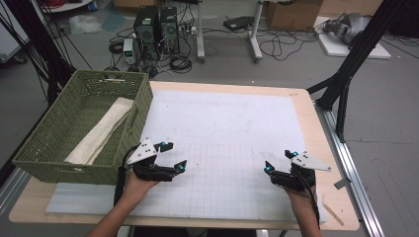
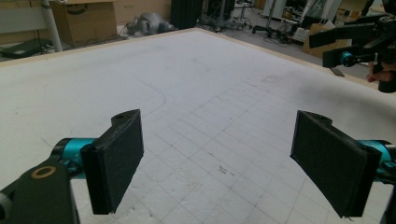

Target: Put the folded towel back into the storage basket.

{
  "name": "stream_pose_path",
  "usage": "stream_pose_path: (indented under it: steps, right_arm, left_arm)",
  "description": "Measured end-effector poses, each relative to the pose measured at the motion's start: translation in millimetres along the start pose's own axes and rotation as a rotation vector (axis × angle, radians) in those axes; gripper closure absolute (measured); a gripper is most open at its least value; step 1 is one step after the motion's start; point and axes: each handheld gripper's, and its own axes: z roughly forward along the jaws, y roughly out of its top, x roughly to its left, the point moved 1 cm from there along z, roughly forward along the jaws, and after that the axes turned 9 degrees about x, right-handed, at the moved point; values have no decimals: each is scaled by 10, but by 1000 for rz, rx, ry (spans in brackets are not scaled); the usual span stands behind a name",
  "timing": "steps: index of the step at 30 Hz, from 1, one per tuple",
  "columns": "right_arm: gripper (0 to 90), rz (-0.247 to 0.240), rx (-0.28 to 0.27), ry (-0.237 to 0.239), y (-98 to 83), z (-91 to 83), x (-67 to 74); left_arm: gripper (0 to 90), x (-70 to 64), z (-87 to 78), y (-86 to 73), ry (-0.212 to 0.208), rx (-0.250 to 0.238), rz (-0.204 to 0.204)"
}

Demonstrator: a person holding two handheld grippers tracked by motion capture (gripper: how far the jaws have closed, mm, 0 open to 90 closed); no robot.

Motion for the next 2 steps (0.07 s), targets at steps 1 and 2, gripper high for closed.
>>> stream_pose_path:
  steps: [1,2]
  right_arm:
    - [169,-1,1,0,1,0,2]
    - [169,-1,1,1,1,0,4]
  left_arm:
    - [173,-6,6,3,-2,-4,-1]
    - [172,-8,6,5,-3,-3,1]
